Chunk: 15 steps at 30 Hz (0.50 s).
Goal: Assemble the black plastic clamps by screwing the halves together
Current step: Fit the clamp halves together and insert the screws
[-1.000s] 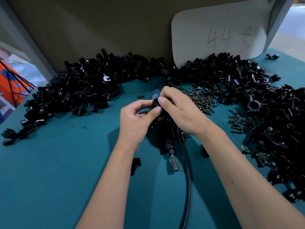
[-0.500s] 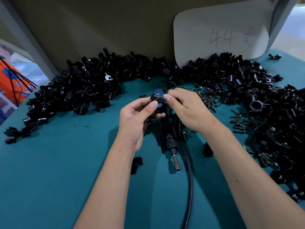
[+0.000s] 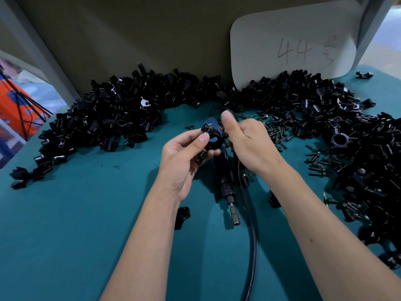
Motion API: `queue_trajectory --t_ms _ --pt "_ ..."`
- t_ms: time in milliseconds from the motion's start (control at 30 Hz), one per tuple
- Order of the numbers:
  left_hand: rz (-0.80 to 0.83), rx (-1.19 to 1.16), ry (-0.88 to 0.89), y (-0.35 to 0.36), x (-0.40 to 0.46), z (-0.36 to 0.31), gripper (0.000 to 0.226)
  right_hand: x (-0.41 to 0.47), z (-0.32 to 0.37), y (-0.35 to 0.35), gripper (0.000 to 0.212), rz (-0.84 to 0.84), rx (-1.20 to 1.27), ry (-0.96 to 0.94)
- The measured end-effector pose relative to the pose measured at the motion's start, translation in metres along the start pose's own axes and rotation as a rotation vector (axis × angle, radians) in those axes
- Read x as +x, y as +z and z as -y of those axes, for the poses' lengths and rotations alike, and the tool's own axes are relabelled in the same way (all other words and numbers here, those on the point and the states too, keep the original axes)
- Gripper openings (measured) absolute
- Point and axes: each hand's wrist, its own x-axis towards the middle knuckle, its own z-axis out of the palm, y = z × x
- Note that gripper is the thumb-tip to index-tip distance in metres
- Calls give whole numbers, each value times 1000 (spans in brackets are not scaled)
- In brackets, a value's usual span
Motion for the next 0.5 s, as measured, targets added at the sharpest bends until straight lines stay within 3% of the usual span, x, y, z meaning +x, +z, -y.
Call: queue_trajectory --t_ms 67,167,233,367,500 --pt "-7 -2 -3 1 -1 0 16 -1 -3 -2 73 61 20 23" --pt "-36 -28 -5 3 0 2 12 -2 -4 -4 38 198 55 -39" --pt "-79 -37 -6 2 1 3 13 -1 -4 -1 26 226 -13 -119" --pt "-122 -129 -4 7 3 7 11 2 0 8 29 170 -122 -210" --pt "-246 126 0 9 7 14 31 1 4 19 33 187 -254 -202"
